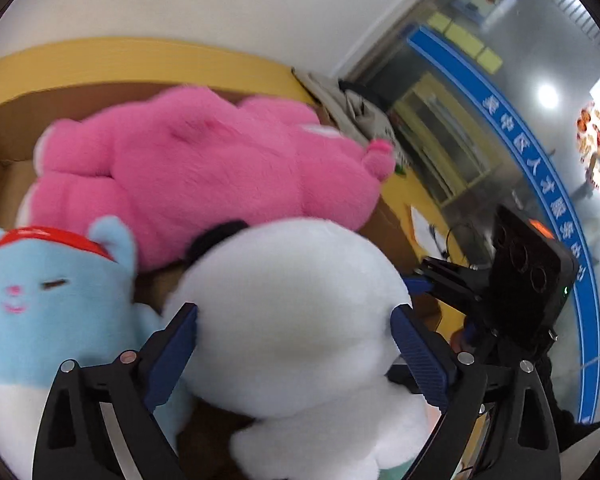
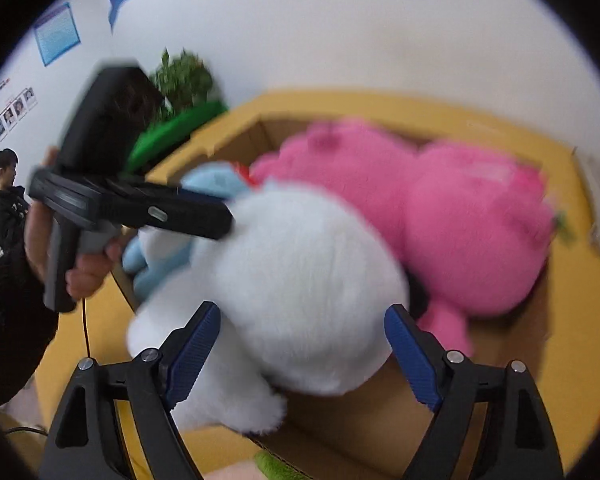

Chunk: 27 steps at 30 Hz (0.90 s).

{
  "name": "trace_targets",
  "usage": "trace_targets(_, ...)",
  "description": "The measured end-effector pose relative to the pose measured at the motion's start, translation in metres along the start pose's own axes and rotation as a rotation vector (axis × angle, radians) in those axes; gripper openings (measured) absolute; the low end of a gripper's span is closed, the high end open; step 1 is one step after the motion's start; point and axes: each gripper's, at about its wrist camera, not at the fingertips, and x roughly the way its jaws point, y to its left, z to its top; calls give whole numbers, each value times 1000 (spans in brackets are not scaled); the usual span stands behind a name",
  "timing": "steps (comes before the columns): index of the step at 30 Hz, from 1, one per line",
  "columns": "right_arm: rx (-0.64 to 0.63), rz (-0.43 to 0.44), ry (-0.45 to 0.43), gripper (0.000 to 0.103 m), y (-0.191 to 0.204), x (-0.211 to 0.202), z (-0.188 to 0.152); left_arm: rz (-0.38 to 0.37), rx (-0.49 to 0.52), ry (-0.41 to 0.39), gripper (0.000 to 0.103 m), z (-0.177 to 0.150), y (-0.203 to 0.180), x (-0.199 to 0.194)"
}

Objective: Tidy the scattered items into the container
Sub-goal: 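Lift the white panda with both grippers and lower it beside the blue cat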

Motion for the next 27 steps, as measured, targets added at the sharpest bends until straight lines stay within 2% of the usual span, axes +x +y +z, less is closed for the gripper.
trace_targets(2, 58, 56, -21, 87, -11, 6, 3, 5, 17, 8, 93, 0, -2, 5)
trace_targets(5, 57, 75, -48, 77, -10, 4, 1, -16, -5, -3, 82, -1, 2, -3)
trace_targets(7, 38, 71, -80, 70, -6, -1, -1, -5, 8, -25, 81, -2, -3, -12)
trace_targets(12, -13, 25, -220, 68, 14, -27, 10, 78, 85, -160, 81, 8, -32, -52)
trace_targets(15, -69, 18, -280, 68, 20, -39, 23, 138, 105, -228, 81, 15, -34, -67)
trace_targets(17, -88, 21, -254, 70, 16, -27, 26, 161, 78, -193, 81, 17, -23, -53)
trace_targets(20, -115, -20, -139, 71, 11, 0, 19, 152, 37, -116, 81, 1, -4, -28)
trace_targets(22, -152, -62, -75, 74, 16, 12, 7, 152, 46, -124, 81, -9, -6, -27)
trace_targets(24, -145, -66, -65, 78, 18, 8, 2, 145, 25, -140, 81, -13, -7, -32)
trace_targets(27, -129, -54, -83, 78, 15, -7, 1, 149, 16, -155, 81, -18, -12, -45)
